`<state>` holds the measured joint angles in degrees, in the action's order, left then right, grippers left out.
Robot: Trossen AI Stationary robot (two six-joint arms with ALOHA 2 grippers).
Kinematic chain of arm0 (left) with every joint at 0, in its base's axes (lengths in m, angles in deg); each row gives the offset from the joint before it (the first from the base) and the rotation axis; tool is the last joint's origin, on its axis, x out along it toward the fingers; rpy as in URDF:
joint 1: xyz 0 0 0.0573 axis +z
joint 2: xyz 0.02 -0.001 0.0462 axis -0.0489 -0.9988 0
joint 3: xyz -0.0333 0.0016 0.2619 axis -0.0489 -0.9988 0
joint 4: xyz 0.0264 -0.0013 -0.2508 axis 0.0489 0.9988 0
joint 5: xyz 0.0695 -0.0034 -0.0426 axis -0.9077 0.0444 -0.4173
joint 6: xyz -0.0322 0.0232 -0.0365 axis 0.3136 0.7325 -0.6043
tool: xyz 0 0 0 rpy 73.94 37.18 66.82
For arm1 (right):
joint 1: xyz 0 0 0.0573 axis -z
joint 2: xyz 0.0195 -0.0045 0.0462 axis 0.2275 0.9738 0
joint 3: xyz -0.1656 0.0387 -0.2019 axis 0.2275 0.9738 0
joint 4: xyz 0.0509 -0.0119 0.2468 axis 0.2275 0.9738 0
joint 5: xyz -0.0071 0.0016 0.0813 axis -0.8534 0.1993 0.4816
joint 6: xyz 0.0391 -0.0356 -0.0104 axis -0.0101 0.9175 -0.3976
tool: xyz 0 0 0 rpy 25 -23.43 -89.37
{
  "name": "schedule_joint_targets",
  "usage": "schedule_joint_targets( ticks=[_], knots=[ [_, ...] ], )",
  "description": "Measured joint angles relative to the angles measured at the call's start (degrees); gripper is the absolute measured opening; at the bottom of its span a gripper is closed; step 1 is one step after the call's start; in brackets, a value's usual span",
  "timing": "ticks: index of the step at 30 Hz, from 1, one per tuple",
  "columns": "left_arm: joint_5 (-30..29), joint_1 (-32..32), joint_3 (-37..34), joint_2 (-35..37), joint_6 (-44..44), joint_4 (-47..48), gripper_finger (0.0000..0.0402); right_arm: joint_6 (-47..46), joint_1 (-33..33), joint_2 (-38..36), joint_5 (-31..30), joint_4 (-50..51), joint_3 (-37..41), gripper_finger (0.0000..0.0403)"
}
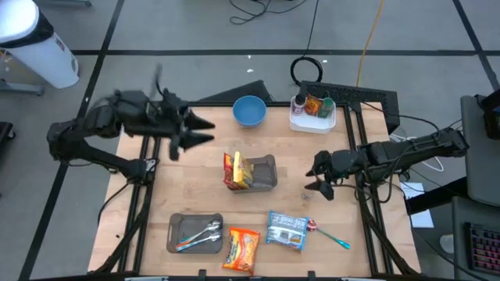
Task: Pick & Place Food Item
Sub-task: Put the brown seasoning bottle into the top white bin
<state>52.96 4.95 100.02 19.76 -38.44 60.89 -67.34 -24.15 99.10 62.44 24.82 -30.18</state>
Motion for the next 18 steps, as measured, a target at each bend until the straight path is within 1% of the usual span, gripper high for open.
schedule_joint_targets(
  ticks=[3,6,8,11,14,18],
  knots=[
    [-8.7,-6.0,0.0,-1.3,-2.0,4.0,0.0223,-0.1,-1.3,0.0,2.1,4.1,0.0,0.0254],
    [-16.5,-11.4,-0.1,-3.9,-4.7,5.9,0.0223,-0.1,-2.9,0.0,2.6,7.0,0.0,0.0254],
    [-20.5,-14.9,-0.1,-5.6,-6.2,6.6,0.0223,0.2,-4.3,0.0,3.7,8.2,0.0,0.0254],
    [-24.9,-18.7,-0.1,-8.7,-8.0,6.4,0.0223,1.3,-7.1,0.7,3.2,11.1,0.0,0.0254],
    [-27.5,-21.4,-0.1,-11.8,-11.0,6.6,0.0223,2.2,-9.9,2.0,-1.3,14.9,0.0,0.0254],
    [-29.6,-23.7,-0.1,-14.1,-16.8,5.6,0.0223,1.9,-13.7,3.7,-10.2,17.7,0.0,0.0254]
  ],
)
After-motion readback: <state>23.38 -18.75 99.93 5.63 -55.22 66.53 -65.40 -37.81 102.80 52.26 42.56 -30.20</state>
